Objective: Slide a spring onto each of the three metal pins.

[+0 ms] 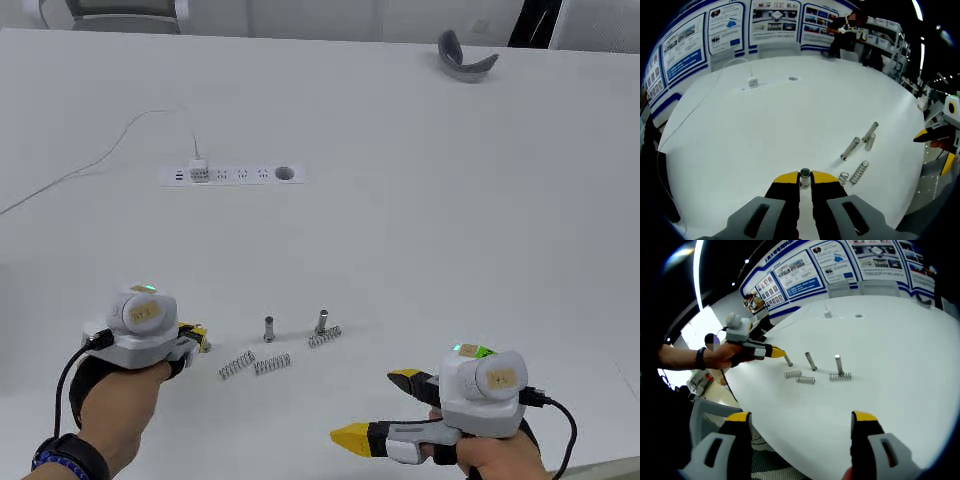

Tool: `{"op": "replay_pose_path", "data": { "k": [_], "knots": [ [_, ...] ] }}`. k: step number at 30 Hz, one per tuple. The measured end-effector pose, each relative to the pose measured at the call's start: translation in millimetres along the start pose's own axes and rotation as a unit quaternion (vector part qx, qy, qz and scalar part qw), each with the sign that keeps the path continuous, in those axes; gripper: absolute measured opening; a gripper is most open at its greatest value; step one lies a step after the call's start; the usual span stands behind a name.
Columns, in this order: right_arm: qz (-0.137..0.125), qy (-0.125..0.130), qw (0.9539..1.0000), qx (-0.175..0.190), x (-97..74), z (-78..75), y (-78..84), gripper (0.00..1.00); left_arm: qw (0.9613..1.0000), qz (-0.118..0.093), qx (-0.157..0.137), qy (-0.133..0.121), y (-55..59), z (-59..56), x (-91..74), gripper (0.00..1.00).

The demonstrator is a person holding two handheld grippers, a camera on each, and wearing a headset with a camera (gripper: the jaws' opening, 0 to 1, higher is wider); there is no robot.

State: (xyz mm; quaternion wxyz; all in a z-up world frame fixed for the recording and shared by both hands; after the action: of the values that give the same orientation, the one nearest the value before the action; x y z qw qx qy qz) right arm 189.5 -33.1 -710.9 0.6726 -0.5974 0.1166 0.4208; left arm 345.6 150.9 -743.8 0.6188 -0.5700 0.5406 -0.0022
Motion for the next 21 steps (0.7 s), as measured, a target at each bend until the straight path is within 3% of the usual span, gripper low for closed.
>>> {"op": "replay_pose_path", "data": {
  "k": [9, 21],
  "knots": [
    [0.0, -0.001, 1.0, -0.001, 1.0, 0.5, -0.5, 0.83, 1.0, -0.002, 0.009, -0.002, -2.8, 1.2, 6.4, 0.07],
    [0.001, -0.005, 1.0, -0.001, 2.2, 1.5, 0.6, 0.83, 0.9997, -0.003, 0.023, -0.005, 2.4, -1.1, 5.5, 0.08]
  ]
}}
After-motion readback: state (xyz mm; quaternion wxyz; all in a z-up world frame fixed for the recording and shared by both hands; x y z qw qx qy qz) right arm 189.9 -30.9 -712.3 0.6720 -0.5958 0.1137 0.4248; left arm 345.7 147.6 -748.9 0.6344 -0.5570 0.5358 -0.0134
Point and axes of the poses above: the centre of the closed fingertips' face, and the gripper's own axes: x roughly forward along the fingers, z roughly to its left, y roughly out of its underside, the point moved 1 cm from there along -x, roughly backward along the fingers, and after that the axes turned 11 degrees about y, right-handed, at the moved point
